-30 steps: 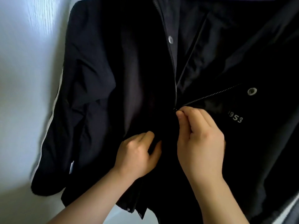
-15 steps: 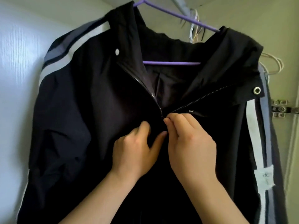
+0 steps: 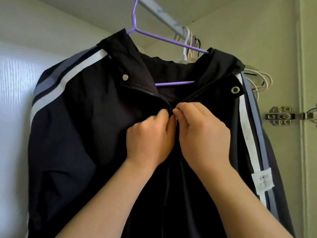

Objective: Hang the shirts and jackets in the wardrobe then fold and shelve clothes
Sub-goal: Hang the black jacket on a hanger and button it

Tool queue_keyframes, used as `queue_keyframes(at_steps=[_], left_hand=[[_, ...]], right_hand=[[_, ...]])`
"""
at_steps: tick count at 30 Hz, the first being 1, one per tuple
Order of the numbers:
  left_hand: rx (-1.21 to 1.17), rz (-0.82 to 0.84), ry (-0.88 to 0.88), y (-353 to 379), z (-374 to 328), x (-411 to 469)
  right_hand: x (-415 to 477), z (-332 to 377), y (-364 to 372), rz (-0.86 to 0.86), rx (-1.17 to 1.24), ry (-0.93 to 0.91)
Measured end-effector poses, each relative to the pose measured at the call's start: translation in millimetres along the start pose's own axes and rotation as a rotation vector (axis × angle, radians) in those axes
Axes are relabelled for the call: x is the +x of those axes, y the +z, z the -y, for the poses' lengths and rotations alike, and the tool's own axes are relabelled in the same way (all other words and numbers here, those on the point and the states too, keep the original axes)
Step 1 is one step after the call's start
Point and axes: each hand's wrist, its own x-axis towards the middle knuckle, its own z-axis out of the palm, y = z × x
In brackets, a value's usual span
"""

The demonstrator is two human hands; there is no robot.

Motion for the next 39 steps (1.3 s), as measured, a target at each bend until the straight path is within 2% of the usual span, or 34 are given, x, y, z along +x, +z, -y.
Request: queue_keyframes(at_steps=[3,8,18,21,27,29,31,34,36,39], left_hand=[[0.012,-0.029,0.047,2.2,3.2,-1.2],[0.034,-0.039,0.058,0.7,11.7,0.1],[0.01,-0.056,0.085,2.4,18.9,-6.2],[0.028,-0.031,0.064,2.3,22.9,-13.0],[0.039,0.116,0.04,-10.2,26.7,-2.5],[0.073,0.073,0.058,-20.7,31.5,12.0],[0.107,-0.055,0.072,-31.1,40.0,35.6],[0.128,-0.23,0.092,-42.6,58.3,76.9],[0.198,-0.274,0.069,-46.6,70.5,99.0],[0.306,-0.3,-0.007,-51.0,81.6,118.1]], right_hand=[[20.7,-5.4,-3.3,-0.056,-0.048,-0.08],[23.8,-3.6,-1.4,-0.075,-0.066,-0.111],[83.5,2.7,-16.2,-0.377,-0.2,-0.078],[88.8,4.3,-12.0,-0.364,-0.238,-0.096],[72.5,-0.5,-0.6,-0.283,-0.104,-0.08],[74.5,-0.2,0.7,-0.269,-0.097,-0.053],[76.6,-0.9,3.7,-0.241,-0.093,-0.044],[79.6,-6.2,5.6,-0.175,0.058,-0.049],[82.9,-12.8,2.1,-0.163,0.158,0.035],[90.7,-28.6,-6.2,-0.151,0.019,0.247]])
